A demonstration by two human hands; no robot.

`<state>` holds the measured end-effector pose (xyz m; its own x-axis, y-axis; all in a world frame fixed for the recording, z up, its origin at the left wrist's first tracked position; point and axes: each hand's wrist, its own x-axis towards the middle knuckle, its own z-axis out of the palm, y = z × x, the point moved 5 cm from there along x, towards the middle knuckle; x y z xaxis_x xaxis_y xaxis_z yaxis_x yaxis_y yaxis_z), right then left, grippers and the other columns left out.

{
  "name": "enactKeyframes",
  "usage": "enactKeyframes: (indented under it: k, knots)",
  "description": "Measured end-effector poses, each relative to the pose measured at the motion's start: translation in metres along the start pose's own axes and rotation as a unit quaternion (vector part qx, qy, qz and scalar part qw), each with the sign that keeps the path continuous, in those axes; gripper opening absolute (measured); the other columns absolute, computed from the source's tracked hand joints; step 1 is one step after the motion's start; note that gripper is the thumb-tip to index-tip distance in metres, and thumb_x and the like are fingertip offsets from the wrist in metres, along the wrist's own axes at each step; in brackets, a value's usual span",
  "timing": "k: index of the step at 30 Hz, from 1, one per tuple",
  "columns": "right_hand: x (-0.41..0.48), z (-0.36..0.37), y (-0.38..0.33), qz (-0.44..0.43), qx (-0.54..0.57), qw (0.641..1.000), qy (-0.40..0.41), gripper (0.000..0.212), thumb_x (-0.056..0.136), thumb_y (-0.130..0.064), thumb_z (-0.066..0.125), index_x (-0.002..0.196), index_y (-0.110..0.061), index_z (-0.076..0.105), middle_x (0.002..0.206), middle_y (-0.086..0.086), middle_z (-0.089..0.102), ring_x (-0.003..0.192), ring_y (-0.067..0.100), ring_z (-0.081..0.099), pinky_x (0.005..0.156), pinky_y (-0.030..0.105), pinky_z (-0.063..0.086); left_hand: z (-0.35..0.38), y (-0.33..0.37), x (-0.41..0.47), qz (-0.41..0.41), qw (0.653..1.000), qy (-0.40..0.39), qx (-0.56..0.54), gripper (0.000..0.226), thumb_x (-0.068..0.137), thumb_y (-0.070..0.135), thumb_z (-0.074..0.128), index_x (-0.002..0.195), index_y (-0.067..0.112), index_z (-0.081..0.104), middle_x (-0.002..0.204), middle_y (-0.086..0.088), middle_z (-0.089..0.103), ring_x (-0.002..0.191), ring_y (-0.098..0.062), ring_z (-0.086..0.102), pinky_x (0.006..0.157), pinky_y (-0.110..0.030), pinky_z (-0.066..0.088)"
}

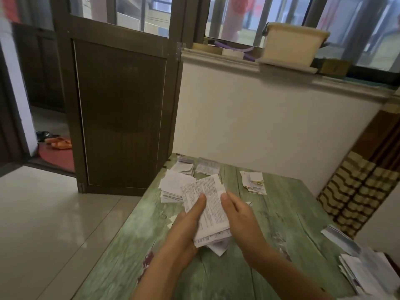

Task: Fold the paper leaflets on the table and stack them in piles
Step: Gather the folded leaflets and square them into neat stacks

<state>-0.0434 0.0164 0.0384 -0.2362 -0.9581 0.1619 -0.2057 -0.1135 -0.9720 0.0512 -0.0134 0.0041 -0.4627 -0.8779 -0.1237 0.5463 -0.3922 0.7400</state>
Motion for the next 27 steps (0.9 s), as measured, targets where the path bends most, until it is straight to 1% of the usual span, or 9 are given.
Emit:
enactKeyframes:
  k: [4,8,12,15,18,20,23,25,27]
  knots:
    - [0.004,-0.012,0.002,0.027,0.062,0.994,0.082,0.007,0.092,-0.014,0.056,0.094,-0.011,0.062,0.089,0.007,0.072,0.073,0.014,0.071,0.057,0.021,0.054,0.000,0.005,0.006,0.053,0.997,0.035,0.044,0.031,0.096,0.038,0.041,0.106,0.020,0.063,0.097,-0.009,0.073,0.090,-0.025,0.070,0.082,-0.043,0.055]
    - [0.007,-0.015,0.012,0.112,0.185,0.971,0.100,0.007,0.090,-0.009,0.058,0.094,-0.003,0.059,0.087,0.014,0.072,0.073,0.024,0.071,0.062,0.034,0.057,0.003,0.003,0.007,0.087,0.989,0.081,0.083,0.037,0.097,0.044,0.033,0.096,0.026,0.064,0.097,-0.006,0.073,0.091,-0.024,0.070,0.089,-0.047,0.052]
    - [0.008,-0.009,0.016,0.200,0.349,0.915,0.046,0.021,0.092,-0.010,0.051,0.107,0.002,0.061,0.101,0.021,0.070,0.085,0.031,0.070,0.062,0.040,0.056,0.005,0.001,0.007,0.097,0.988,0.090,0.079,0.039,0.096,0.046,0.032,0.095,0.026,0.065,0.096,-0.005,0.073,0.092,-0.025,0.070,0.090,-0.049,0.051]
    - [0.009,-0.012,0.013,0.200,0.368,0.908,0.018,0.025,0.093,-0.012,0.049,0.108,0.003,0.062,0.100,0.021,0.070,0.082,0.030,0.070,0.064,0.041,0.059,0.001,0.005,0.007,0.100,0.990,0.084,0.060,0.040,0.096,0.046,0.032,0.098,0.023,0.064,0.093,-0.004,0.074,0.089,-0.022,0.070,0.084,-0.044,0.055]
    - [0.011,-0.025,0.014,0.172,0.354,0.917,0.066,0.029,0.091,-0.014,0.054,0.114,0.002,0.059,0.103,0.021,0.069,0.091,0.032,0.068,0.075,0.046,0.056,-0.010,0.015,0.007,0.093,0.991,0.091,0.022,0.037,0.097,0.043,0.032,0.099,0.021,0.061,0.084,-0.001,0.074,0.075,-0.016,0.071,0.063,-0.031,0.059]
    - [0.015,-0.042,0.015,0.133,0.316,0.928,0.148,0.025,0.092,-0.015,0.055,0.112,0.000,0.057,0.107,0.020,0.067,0.094,0.032,0.067,0.078,0.047,0.055,-0.020,0.024,0.005,0.100,0.988,0.110,0.030,0.031,0.098,0.038,0.036,0.100,0.019,0.061,0.088,-0.003,0.073,0.077,-0.016,0.070,0.063,-0.030,0.058]
    - [0.016,-0.067,-0.002,0.026,0.168,0.942,0.288,0.007,0.093,-0.021,0.055,0.092,-0.014,0.057,0.101,0.012,0.067,0.091,0.024,0.065,0.080,0.040,0.055,-0.030,0.030,0.003,0.124,0.977,0.142,0.095,0.026,0.097,0.032,0.041,0.100,0.018,0.062,0.093,-0.004,0.071,0.083,-0.017,0.068,0.070,-0.031,0.054]
    - [0.012,-0.062,-0.021,-0.059,0.089,0.949,0.296,0.009,0.094,-0.022,0.054,0.085,-0.020,0.053,0.085,0.002,0.066,0.079,0.015,0.064,0.070,0.029,0.053,-0.027,0.028,0.001,0.131,0.970,0.153,0.133,0.028,0.097,0.034,0.041,0.099,0.017,0.063,0.093,-0.006,0.071,0.083,-0.020,0.069,0.073,-0.034,0.054]
    - [0.008,-0.037,-0.031,-0.121,-0.007,0.962,0.244,0.010,0.094,-0.023,0.052,0.085,-0.020,0.051,0.076,-0.006,0.064,0.067,0.005,0.063,0.057,0.018,0.051,-0.018,0.023,0.000,0.121,0.975,0.139,0.124,0.032,0.098,0.037,0.038,0.103,0.018,0.064,0.096,-0.006,0.072,0.087,-0.021,0.068,0.073,-0.035,0.054]
